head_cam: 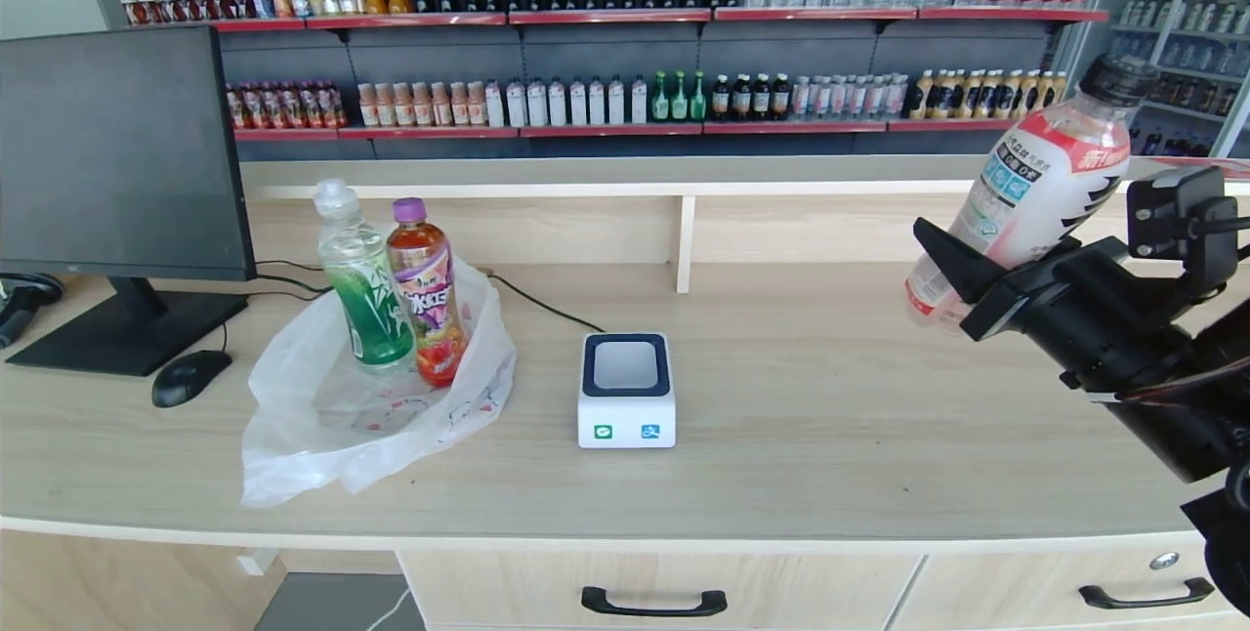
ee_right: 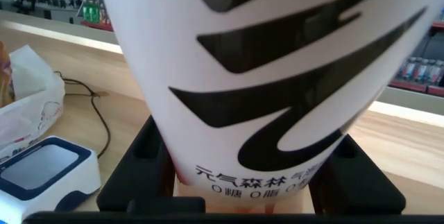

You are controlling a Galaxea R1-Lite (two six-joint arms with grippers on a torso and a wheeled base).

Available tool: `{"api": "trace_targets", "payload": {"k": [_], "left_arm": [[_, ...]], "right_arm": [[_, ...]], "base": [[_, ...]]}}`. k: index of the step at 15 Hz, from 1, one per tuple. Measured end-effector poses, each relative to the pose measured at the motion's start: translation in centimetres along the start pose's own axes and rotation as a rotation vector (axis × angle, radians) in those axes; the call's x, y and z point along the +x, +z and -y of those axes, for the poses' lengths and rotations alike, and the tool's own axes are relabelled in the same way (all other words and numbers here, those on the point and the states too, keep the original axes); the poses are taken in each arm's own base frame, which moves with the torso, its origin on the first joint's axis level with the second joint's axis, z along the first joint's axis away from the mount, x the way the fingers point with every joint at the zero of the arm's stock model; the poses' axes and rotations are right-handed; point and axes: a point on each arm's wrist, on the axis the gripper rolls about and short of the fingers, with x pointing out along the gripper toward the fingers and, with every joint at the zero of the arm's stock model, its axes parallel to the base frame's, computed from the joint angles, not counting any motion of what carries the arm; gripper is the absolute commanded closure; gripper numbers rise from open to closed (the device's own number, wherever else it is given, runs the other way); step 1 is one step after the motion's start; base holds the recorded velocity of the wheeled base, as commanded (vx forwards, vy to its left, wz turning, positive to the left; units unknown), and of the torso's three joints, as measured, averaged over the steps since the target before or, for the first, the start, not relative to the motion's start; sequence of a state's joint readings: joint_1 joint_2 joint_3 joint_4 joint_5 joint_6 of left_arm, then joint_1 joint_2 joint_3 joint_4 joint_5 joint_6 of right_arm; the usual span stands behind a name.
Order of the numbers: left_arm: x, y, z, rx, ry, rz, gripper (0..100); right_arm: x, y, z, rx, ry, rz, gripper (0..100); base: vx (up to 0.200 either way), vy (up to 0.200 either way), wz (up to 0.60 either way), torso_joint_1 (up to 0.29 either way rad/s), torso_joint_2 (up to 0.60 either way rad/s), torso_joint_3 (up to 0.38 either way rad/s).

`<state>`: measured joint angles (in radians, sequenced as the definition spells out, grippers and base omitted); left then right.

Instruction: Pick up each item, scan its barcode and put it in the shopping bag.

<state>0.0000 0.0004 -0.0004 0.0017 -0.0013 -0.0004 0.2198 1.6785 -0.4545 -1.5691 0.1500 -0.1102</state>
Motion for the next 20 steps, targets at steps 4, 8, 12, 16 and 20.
{"api": "trace_targets", "payload": {"k": [4,8,12,16,20], "left_arm": [[0.0,0.0,0.0,-0.001,0.0,0.0,0],[0.0,0.0,0.0,-0.001,0.0,0.0,0],[0.0,0.0,0.0,0.006,-0.002,0.003,0],[0.0,0.0,0.0,0.004,0.0,0.001,0],[0.0,0.0,0.0,0.004,0.0,0.004,0]], "right_arm": [[-0.4,0.7,0.0,-0.003,-0.003,0.019,100],[-0.7,1.0,0.0,-0.004,-0.003,0.025,100],[-1.4,1.4,0.0,-0.005,-0.005,0.03,100],[-1.7,1.6,-0.1,-0.005,-0.004,0.032,100],[-2.3,1.7,-0.1,-0.008,-0.005,0.031,100]], "base": [[0.0,0.2,0.0,0.0,0.0,0.001],[0.0,0.2,0.0,0.002,0.0,-0.001],[0.0,0.05,0.0,0.001,0.0,0.001],[0.05,0.0,0.0,0.001,0.0,0.001],[0.1,0.0,0.0,-0.004,0.0,0.002]]}}
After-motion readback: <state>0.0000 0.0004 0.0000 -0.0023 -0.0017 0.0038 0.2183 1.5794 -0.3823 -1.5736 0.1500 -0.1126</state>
